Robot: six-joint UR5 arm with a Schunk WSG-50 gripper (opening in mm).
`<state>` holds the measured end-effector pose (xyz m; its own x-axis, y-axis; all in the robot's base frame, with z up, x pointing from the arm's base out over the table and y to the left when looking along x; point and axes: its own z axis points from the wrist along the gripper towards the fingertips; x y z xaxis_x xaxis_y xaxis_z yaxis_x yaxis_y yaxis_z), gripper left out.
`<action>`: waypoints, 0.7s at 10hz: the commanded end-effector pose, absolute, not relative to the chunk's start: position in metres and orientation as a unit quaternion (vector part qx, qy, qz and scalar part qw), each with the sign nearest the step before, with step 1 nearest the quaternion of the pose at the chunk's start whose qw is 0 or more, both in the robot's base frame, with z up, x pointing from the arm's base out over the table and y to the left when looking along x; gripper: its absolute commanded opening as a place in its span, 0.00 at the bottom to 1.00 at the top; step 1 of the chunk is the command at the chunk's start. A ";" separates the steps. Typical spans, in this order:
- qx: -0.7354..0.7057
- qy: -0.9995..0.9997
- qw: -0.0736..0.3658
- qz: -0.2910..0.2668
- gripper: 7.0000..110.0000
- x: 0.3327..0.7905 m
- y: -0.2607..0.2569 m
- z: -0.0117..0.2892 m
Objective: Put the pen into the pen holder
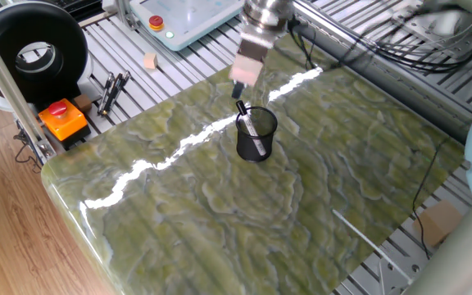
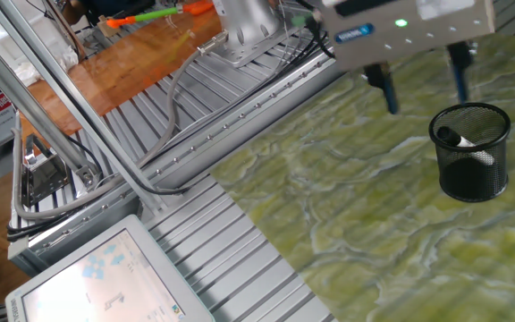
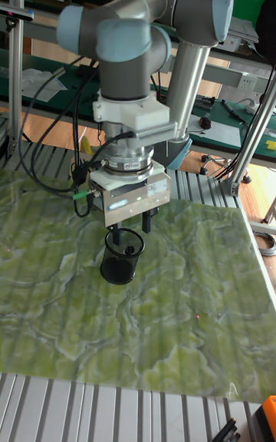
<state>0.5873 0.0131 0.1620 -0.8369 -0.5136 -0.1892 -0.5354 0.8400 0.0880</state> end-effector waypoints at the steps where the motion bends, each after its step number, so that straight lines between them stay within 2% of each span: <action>1: -0.225 0.966 0.109 0.062 0.79 0.644 0.045 0.172; 4: -0.210 0.968 0.126 0.045 0.79 0.695 0.058 0.129; 6: -0.201 0.974 0.103 0.007 0.79 0.699 0.041 0.100; 7: -0.196 0.976 0.089 0.010 0.79 0.692 0.041 0.099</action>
<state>0.6803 0.0413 0.1199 -0.8892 -0.4091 -0.2051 -0.4190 0.9080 0.0058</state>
